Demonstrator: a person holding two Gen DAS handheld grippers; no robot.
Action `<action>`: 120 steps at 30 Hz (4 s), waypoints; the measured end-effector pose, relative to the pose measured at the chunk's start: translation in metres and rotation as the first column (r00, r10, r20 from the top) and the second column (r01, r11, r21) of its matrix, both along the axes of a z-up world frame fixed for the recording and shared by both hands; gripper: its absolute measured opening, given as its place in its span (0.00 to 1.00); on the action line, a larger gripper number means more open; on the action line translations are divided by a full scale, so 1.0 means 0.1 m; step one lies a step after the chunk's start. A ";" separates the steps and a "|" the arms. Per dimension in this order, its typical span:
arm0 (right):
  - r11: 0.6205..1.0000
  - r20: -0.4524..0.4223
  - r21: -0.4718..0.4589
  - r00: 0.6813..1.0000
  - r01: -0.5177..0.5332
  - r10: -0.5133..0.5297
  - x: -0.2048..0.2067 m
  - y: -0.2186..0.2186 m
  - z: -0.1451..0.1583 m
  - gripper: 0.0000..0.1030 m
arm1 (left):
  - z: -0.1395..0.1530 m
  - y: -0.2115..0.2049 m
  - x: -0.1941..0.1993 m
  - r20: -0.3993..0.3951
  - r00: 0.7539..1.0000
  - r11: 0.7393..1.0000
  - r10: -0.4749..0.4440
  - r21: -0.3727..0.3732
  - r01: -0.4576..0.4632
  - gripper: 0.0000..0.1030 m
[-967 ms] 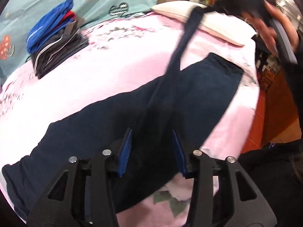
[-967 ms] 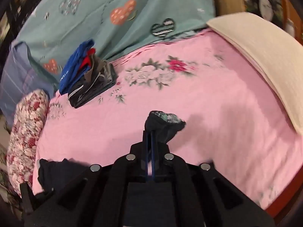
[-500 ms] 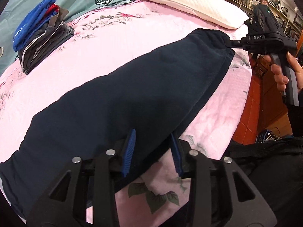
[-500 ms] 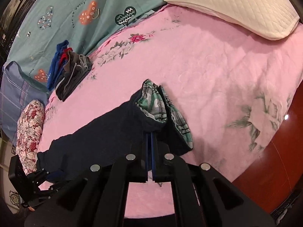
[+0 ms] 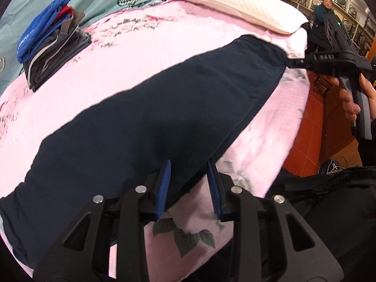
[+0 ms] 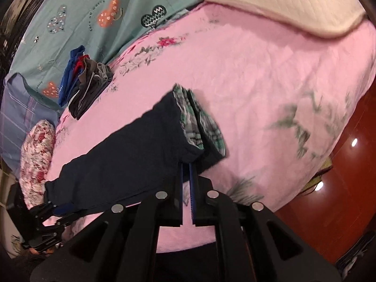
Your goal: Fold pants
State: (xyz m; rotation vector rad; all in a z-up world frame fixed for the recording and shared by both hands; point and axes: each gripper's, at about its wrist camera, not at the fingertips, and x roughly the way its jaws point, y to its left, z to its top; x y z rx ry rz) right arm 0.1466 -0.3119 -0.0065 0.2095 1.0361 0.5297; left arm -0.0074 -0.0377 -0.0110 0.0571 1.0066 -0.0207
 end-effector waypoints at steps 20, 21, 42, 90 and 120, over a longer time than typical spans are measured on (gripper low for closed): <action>0.958 0.125 -0.269 0.982 -0.103 0.140 0.20 0.49 0.05 0.06 | -0.08 -0.13 0.27 -0.022 0.999 1.000 -0.025 0.018 0.025 0.22; 0.961 0.142 -0.256 0.980 -0.100 0.140 0.18 0.47 0.14 0.06 | -0.07 -0.14 0.26 -0.019 0.999 0.999 -0.029 0.021 0.030 0.22; 0.950 0.248 -0.289 0.949 -0.119 0.194 0.17 0.64 0.46 0.26 | 0.10 0.14 0.07 0.061 0.997 0.997 0.054 0.059 -0.058 0.47; 0.709 0.048 -0.206 0.716 -0.675 0.696 -1.02 2.93 -0.13 0.27 | -0.04 2.13 -1.43 0.091 0.737 0.733 0.670 0.080 -0.675 0.54; 0.862 0.055 -0.235 0.879 -0.449 0.473 0.97 1.00 -0.33 0.16 | -0.08 1.11 0.06 0.061 0.929 0.931 0.364 -0.009 -0.365 0.65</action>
